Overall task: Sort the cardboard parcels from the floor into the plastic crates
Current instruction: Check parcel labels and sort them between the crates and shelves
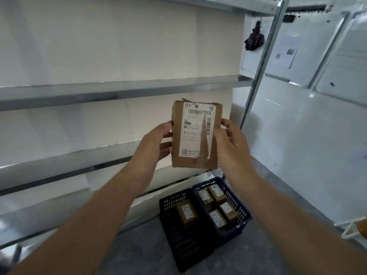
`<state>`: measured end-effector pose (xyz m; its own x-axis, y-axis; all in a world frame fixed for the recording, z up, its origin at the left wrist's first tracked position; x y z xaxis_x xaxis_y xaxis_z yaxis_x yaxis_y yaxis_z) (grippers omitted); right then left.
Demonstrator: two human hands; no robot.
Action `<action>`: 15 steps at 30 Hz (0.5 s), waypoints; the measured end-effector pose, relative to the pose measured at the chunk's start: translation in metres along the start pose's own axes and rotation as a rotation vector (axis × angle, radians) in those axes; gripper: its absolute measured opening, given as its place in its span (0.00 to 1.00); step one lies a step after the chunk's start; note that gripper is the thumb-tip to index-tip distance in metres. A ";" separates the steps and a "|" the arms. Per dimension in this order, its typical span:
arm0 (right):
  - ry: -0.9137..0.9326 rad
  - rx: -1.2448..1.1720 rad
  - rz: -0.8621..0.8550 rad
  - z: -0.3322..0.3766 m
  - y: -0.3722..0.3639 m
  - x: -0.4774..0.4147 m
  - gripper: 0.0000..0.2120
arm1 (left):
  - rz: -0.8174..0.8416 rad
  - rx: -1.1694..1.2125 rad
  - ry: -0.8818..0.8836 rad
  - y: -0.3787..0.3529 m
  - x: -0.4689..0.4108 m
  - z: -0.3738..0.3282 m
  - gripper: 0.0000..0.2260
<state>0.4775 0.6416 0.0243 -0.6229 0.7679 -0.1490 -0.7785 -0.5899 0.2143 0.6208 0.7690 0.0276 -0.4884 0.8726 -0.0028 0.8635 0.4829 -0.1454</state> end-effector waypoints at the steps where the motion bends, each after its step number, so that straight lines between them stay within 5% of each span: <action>1: -0.012 -0.002 0.005 -0.007 0.000 -0.008 0.28 | -0.003 -0.011 0.017 0.000 -0.008 0.005 0.12; 6: -0.094 -0.007 0.027 -0.043 -0.007 -0.062 0.25 | -0.025 -0.004 0.075 0.018 -0.067 0.040 0.13; 10: -0.158 -0.002 -0.019 -0.085 -0.006 -0.118 0.12 | 0.000 0.063 0.116 0.035 -0.132 0.083 0.13; 15: -0.244 0.017 -0.069 -0.132 -0.007 -0.172 0.11 | 0.040 0.094 0.195 0.043 -0.205 0.129 0.13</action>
<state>0.5802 0.4809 -0.0796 -0.5302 0.8447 0.0735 -0.8156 -0.5318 0.2281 0.7417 0.6017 -0.1056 -0.4124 0.8932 0.1795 0.8618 0.4463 -0.2410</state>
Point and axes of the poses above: each hand's wrist, its own x-axis away from the middle knuckle, its own y-axis out of the back of the hand, z = x × y, the point moved 6 cm from there along -x, towards the middle knuckle, and after that the axes turned 13 degrees about z, right-handed, at the moved point
